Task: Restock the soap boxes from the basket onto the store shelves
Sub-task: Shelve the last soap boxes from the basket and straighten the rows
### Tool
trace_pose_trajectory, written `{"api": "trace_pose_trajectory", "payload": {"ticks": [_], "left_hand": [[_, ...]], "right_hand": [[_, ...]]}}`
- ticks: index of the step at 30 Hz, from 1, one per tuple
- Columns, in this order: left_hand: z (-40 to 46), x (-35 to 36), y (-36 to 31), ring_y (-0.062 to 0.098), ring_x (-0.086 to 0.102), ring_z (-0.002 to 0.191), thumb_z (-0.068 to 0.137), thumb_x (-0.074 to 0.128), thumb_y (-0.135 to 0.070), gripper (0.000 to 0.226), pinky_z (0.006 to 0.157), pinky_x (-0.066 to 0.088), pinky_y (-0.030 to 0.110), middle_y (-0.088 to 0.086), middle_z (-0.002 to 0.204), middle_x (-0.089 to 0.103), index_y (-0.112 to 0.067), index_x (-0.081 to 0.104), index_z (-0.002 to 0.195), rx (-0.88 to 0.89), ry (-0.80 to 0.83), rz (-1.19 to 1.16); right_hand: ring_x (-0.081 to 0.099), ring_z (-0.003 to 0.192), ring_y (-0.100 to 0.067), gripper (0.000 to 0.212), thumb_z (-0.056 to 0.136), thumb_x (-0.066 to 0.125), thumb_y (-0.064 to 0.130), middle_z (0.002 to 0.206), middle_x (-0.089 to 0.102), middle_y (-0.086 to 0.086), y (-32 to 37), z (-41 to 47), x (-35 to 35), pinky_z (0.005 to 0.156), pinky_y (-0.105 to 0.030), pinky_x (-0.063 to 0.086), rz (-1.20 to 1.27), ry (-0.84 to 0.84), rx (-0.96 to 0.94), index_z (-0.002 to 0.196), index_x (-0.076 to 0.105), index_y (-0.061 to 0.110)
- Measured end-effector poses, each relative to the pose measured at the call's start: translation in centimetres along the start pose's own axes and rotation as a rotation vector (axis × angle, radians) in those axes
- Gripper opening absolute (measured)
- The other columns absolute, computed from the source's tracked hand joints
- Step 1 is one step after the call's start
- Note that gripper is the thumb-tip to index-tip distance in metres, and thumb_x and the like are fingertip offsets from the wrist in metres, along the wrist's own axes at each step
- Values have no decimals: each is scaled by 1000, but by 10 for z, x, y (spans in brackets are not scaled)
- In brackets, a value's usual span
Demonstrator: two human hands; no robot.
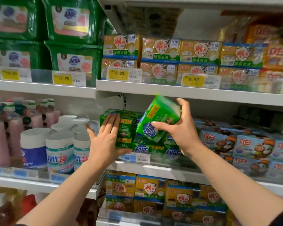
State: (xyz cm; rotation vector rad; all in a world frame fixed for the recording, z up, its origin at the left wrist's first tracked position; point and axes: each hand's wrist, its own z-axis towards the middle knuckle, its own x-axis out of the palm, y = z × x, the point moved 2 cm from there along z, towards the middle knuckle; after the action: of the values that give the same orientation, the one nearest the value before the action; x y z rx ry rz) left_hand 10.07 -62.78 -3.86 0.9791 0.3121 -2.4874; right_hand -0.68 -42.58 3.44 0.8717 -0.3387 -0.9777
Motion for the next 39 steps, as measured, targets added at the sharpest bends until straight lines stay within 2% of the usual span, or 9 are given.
{"api": "trace_pose_trajectory", "payload": {"ticks": [4,7,11,14,21,25,32,35,39], "left_hand": [[-1,-4,-3,17,2,150,65,59,-77,121,106,-11,69,-1,163,7,-20,1,154,-6,-1,-15],[-1,-3,-4,16,-1,150,65,60,-77,122,107,-10,70,-1,163,5,-20,0,155,-15,3,-14],[-2,-3,-5,18,4,150,64,62,-76,122,106,-9,70,1,162,11,-17,6,155,-15,-4,-19],[-2,-3,-5,18,4,150,64,64,-74,122,105,-10,69,1,162,11,-17,5,154,-15,-2,-18],[-2,-2,-4,15,-2,150,65,62,-76,122,105,-13,67,-2,163,6,-19,1,154,-27,2,-22],[-2,1,-3,18,8,149,61,61,-78,123,104,-8,69,1,161,17,-17,10,154,-30,0,-36],[-3,1,-2,18,6,149,61,61,-77,122,105,-6,70,1,162,15,-17,10,154,-5,-6,-55],[-4,1,-2,17,4,149,62,57,-79,122,104,-9,68,0,162,12,-19,3,153,-1,-9,-58],[-4,2,-1,17,3,149,61,47,-82,119,104,-11,67,0,162,12,-21,1,152,5,-29,-70]], "right_hand": [[68,98,-27,67,64,83,7,109,68,-8,-13,-8,-6,79,-47,58,248,-7,179,121,48,17],[70,91,-29,68,59,81,11,95,73,-9,-21,-14,-11,70,-44,59,421,-30,267,118,48,10],[68,96,-31,68,58,79,15,101,71,-11,-26,-15,-15,77,-50,57,481,-49,273,119,49,12],[66,101,-33,64,60,78,12,107,69,-14,-26,-14,-18,83,-53,55,460,-11,244,118,50,12],[63,108,-26,65,55,85,5,115,64,-10,-29,-14,-20,80,-34,55,249,128,40,111,60,24],[63,107,-25,67,49,91,19,109,66,-2,-36,-16,-18,77,-33,56,197,159,23,107,61,27],[69,92,-20,59,60,78,37,107,68,-11,-34,-7,0,73,-36,58,145,52,119,109,54,15],[67,98,-17,68,59,78,39,109,66,-5,-34,0,4,77,-33,56,105,21,86,118,52,16],[66,102,-20,55,64,78,35,106,70,-4,-36,12,6,88,-39,55,163,-41,66,110,57,13]]}}
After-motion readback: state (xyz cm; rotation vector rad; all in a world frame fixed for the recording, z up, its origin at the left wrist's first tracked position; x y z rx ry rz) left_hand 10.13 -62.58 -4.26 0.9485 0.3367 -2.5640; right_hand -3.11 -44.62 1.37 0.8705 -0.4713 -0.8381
